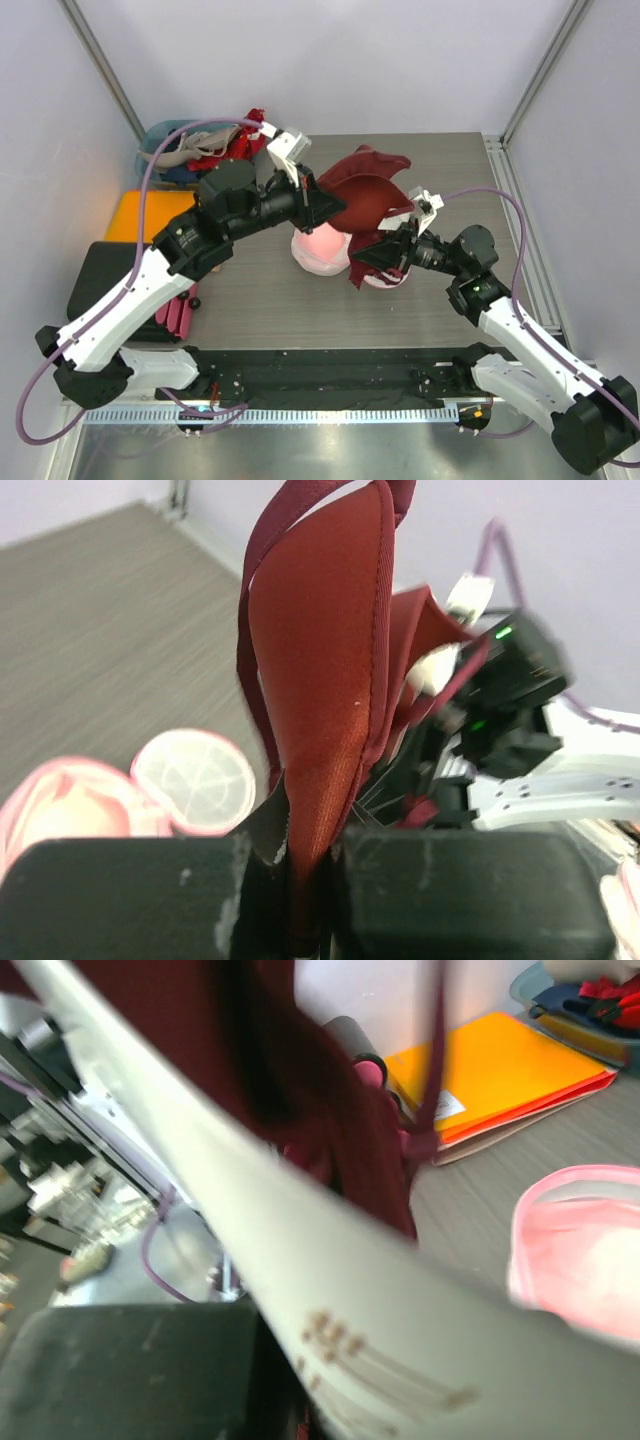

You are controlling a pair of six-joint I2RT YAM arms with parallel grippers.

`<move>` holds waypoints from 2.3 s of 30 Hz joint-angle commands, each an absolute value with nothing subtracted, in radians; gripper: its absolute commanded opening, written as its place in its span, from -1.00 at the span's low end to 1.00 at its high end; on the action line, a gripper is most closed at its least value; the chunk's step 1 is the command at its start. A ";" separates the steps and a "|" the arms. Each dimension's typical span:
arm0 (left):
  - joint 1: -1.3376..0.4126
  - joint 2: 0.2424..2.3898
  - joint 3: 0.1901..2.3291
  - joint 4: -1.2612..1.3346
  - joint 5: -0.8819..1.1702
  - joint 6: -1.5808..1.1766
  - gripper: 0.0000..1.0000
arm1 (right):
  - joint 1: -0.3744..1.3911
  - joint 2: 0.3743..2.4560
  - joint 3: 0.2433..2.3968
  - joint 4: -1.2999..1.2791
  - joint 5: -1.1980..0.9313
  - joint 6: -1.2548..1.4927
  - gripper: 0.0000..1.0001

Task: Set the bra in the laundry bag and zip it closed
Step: Adjust the bra at the center of the board.

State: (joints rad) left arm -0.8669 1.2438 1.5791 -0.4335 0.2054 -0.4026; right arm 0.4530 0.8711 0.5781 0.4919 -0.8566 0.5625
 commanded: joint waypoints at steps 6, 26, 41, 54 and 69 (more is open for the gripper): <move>-0.867 1.020 1.088 -0.217 0.094 -0.518 -1.00 | 0.543 0.836 0.560 0.221 -0.693 0.886 -0.98; -0.953 0.621 0.341 -0.011 -0.192 -0.814 -1.00 | 0.969 1.052 0.480 0.167 -0.471 1.120 -0.69; -0.954 0.580 0.203 -0.135 -0.296 -0.992 -0.99 | 0.994 1.377 0.601 0.228 -0.434 1.133 -0.51; -0.954 0.635 0.163 -0.210 -0.324 -1.123 -1.00 | 0.994 1.531 0.713 0.313 -0.316 1.223 -0.24; -0.956 0.620 0.152 -0.276 -0.348 -1.200 -1.00 | 1.000 1.663 0.926 0.087 -0.308 0.994 0.37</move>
